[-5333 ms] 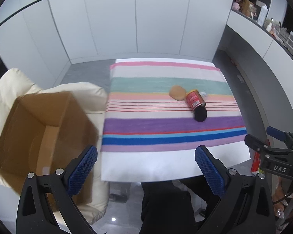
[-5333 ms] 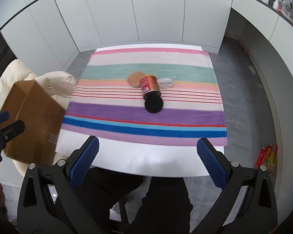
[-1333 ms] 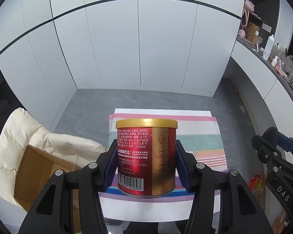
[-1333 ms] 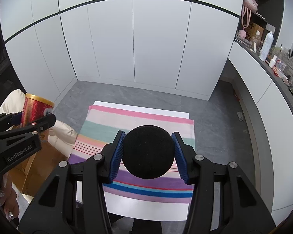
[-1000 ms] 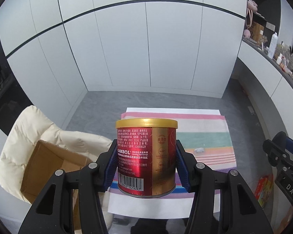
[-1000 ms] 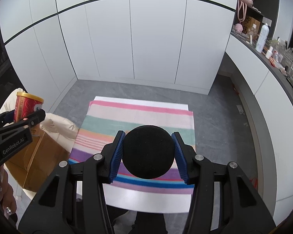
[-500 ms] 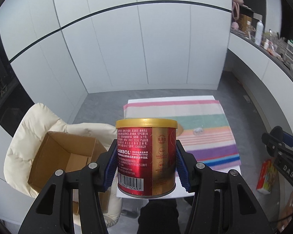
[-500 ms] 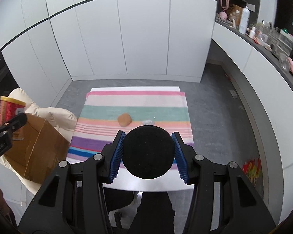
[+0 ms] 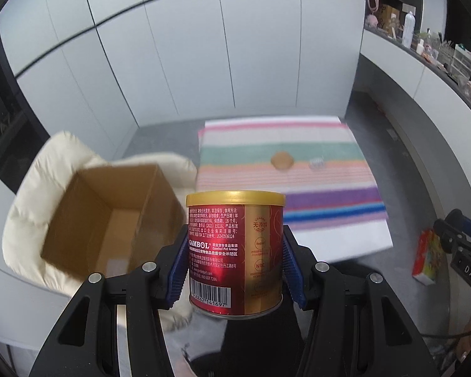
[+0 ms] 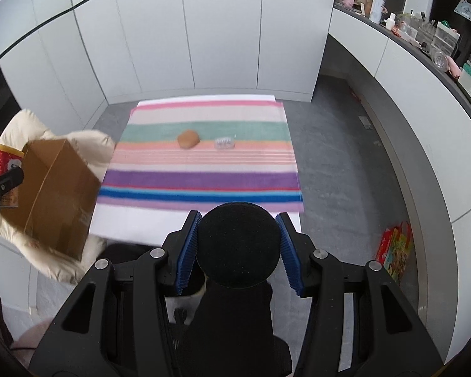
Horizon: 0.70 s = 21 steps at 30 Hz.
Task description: Organize objects
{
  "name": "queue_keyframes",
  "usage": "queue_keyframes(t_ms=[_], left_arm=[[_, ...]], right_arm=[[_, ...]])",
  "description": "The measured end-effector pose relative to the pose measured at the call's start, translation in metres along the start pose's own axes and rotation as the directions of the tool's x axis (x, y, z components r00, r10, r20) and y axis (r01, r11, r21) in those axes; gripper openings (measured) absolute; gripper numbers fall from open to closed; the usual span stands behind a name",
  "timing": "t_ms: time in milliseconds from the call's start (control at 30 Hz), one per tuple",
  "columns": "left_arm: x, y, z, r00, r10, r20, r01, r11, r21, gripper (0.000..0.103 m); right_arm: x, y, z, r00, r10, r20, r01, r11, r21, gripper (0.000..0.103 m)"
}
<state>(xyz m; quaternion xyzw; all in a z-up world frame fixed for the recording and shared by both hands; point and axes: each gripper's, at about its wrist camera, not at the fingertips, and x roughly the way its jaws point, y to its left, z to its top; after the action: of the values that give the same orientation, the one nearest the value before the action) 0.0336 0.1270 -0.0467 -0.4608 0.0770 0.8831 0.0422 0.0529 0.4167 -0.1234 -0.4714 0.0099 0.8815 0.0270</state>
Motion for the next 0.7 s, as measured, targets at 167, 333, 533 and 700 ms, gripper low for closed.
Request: queue_keyframes(t_ms=[167, 333, 533, 700], left_arm=[[0.006, 0.017, -0.026, 0.999, 0.017, -0.03, -0.018, 0.999, -0.029, 0.054], [0.013, 0.032, -0.043, 0.997, 0.083, 0.004, -0.083, 0.996, -0.016, 0.054], [0.017, 0.05, -0.05, 0.998, 0.066, -0.007, -0.066, 0.997, -0.039, 0.054], [0.017, 0.065, -0.052, 0.997, 0.074, -0.008, -0.074, 0.995, -0.065, 0.054]], right_arm=[[-0.009, 0.005, -0.024, 1.0, 0.014, -0.002, -0.014, 0.999, -0.037, 0.051], [-0.007, 0.01, -0.027, 1.0, 0.012, 0.0, -0.012, 0.999, -0.045, 0.051], [-0.001, 0.017, -0.023, 1.0, 0.001, -0.018, -0.002, 0.998, -0.058, 0.051], [0.003, 0.033, -0.024, 1.0, 0.006, -0.026, -0.008, 0.996, -0.085, 0.051]])
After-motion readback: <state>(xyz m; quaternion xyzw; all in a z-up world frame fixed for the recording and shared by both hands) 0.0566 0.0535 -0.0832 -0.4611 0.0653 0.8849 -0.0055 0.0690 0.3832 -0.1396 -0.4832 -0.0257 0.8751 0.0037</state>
